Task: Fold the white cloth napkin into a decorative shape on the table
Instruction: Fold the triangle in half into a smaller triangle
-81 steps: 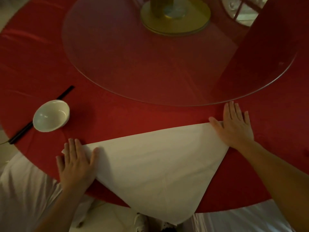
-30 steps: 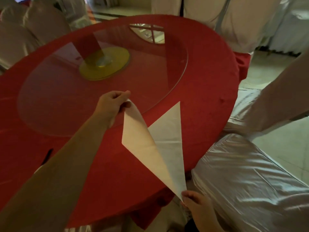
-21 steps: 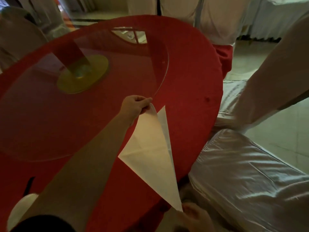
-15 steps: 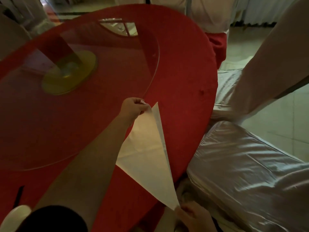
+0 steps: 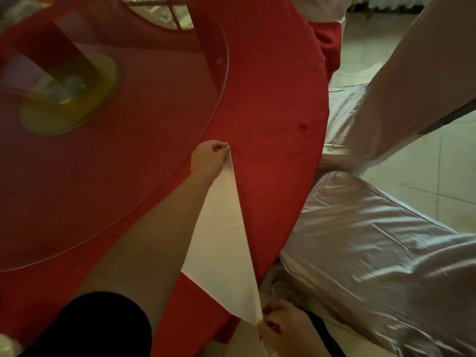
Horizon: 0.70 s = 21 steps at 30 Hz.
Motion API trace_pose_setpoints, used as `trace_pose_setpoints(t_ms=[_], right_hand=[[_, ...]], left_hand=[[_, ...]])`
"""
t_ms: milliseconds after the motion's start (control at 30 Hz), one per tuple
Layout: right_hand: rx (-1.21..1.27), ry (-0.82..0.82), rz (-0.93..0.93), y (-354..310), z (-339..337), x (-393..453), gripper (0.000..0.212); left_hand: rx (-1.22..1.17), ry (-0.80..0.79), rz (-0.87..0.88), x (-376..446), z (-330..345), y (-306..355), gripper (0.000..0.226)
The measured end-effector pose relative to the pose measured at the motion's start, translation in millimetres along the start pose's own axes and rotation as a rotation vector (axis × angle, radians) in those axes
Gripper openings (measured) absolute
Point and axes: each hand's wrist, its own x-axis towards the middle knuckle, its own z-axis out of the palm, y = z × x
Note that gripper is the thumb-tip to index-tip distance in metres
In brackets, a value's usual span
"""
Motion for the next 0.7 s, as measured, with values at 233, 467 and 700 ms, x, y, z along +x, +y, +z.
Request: trace_pose_setpoints(t_ms=[233,467,700], right_hand=[[0.037,-0.064,0.111,6,1,7,0.021],[0.319,-0.153,0.431,-4,-6,4,0.017],[-0.001,-0.067,0.261,-8,-29,0,0.013]], left_hand=[[0.215,0.138,0.002,4,17,-6,0.029],[0.17,0.112,0.127,-44,-4,-6,0.03],[0.418,0.152,0.188,-190,-28,-77,0.044]])
